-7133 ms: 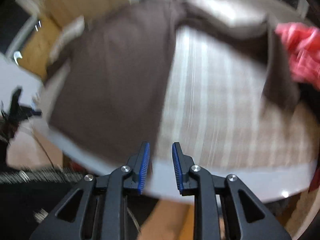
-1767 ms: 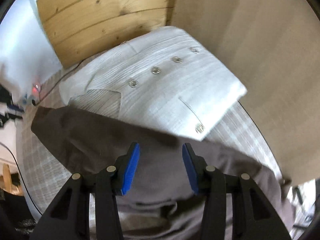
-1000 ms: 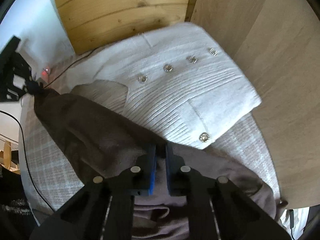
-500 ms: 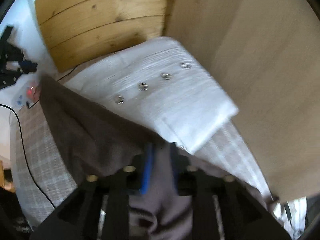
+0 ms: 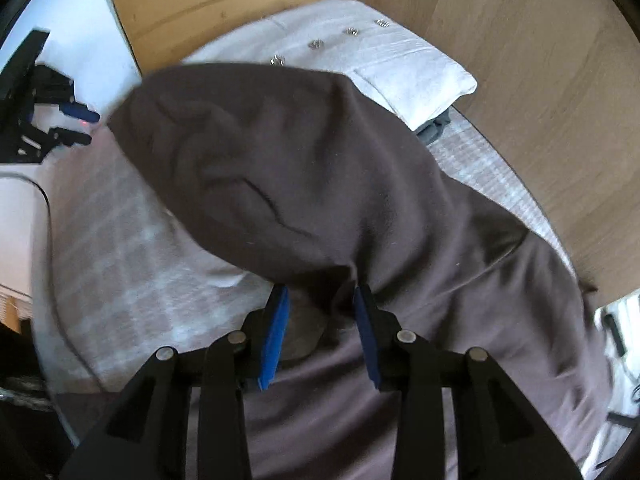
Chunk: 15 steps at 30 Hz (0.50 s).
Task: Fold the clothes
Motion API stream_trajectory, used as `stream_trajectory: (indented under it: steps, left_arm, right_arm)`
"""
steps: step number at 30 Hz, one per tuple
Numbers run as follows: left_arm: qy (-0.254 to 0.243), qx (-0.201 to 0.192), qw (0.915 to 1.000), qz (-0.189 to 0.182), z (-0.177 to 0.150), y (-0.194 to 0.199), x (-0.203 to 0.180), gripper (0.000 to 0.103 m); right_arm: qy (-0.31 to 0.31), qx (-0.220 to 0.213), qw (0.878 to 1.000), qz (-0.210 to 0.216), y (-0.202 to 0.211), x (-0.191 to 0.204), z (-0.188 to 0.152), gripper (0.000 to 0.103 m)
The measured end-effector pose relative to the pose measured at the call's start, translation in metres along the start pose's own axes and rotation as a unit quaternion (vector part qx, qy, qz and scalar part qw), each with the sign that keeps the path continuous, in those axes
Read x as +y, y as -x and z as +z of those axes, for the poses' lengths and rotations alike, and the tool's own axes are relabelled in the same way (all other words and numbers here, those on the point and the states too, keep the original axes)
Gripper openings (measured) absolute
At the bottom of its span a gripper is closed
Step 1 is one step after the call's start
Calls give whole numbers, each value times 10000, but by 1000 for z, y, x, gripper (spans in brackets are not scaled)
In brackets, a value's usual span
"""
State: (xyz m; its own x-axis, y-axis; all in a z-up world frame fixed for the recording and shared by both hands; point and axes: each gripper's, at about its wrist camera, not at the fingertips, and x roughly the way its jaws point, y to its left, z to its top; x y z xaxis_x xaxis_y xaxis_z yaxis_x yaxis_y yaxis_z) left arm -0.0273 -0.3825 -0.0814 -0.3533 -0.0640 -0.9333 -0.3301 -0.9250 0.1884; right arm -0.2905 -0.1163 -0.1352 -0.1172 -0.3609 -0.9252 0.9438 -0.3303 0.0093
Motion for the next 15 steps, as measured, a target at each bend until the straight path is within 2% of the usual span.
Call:
stream_trajectory:
  steps: [3, 8, 9, 10, 11, 12, 15]
  left_arm:
    - [-101, 113, 9999, -73, 3, -21, -2, 23]
    - [-375, 364, 9986, 20, 4, -47, 1, 23]
    - [-327, 413, 9986, -22, 4, -50, 3, 23]
    - [-279, 462, 9985, -64, 4, -54, 5, 22]
    - [-232, 512, 9984, -106, 4, -58, 8, 18]
    - [-176, 557, 9982, -167, 5, -61, 10, 6]
    - [-78, 615, 9978, -251, 5, -61, 13, 3]
  right_arm:
    - [96, 81, 9999, -38, -7, 1, 1, 34]
    - [173, 225, 9996, -34, -14, -2, -1, 33]
    - [176, 246, 9995, -26, -15, -2, -1, 31]
    - [180, 233, 9996, -36, -15, -3, -2, 18]
    - [178, 209, 9996, -46, -14, -4, -2, 12]
    - [159, 161, 9997, -44, -10, -5, -3, 11]
    - [168, -63, 9998, -48, 8, -7, -6, 8]
